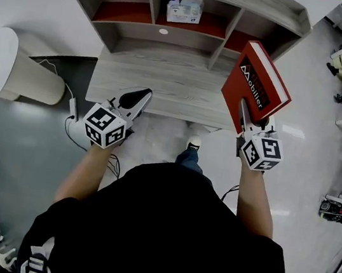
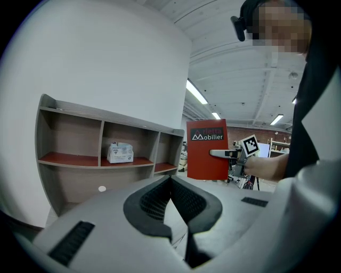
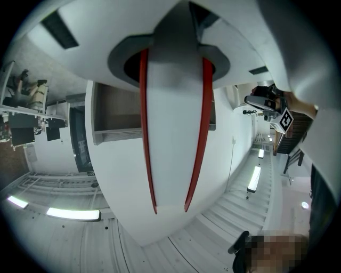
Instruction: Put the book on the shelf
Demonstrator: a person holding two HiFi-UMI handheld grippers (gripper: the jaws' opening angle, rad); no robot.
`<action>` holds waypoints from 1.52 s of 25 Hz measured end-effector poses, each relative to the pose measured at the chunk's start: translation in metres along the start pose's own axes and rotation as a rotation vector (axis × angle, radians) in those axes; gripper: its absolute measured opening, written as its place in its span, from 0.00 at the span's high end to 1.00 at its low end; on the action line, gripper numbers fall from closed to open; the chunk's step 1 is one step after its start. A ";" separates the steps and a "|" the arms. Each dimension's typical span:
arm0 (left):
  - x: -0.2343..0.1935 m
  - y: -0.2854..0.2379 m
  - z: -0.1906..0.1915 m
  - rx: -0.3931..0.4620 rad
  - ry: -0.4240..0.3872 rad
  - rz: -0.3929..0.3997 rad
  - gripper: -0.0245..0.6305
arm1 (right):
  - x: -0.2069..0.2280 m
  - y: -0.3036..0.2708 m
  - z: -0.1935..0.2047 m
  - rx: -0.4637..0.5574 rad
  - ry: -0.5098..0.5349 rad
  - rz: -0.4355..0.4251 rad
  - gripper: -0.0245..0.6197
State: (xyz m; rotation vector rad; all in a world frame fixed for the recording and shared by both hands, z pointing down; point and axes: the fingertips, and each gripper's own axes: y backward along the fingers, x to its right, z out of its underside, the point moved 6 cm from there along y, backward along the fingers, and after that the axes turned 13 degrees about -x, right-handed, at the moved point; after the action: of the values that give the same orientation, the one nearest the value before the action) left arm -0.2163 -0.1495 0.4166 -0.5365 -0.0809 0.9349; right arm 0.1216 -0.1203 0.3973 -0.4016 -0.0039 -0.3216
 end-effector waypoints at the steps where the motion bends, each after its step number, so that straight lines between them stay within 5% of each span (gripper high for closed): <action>1: 0.000 -0.002 -0.001 0.002 0.000 0.000 0.93 | 0.002 -0.001 0.000 0.001 0.000 0.000 0.70; 38: -0.024 -0.073 -0.038 -0.020 0.036 -0.059 0.93 | 0.087 -0.077 -0.014 -0.029 -0.012 -0.035 0.70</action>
State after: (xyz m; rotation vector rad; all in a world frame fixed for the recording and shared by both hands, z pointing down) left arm -0.1656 -0.2182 0.4216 -0.5669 -0.0731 0.8672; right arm 0.1799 -0.2192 0.4201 -0.4324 -0.0177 -0.3540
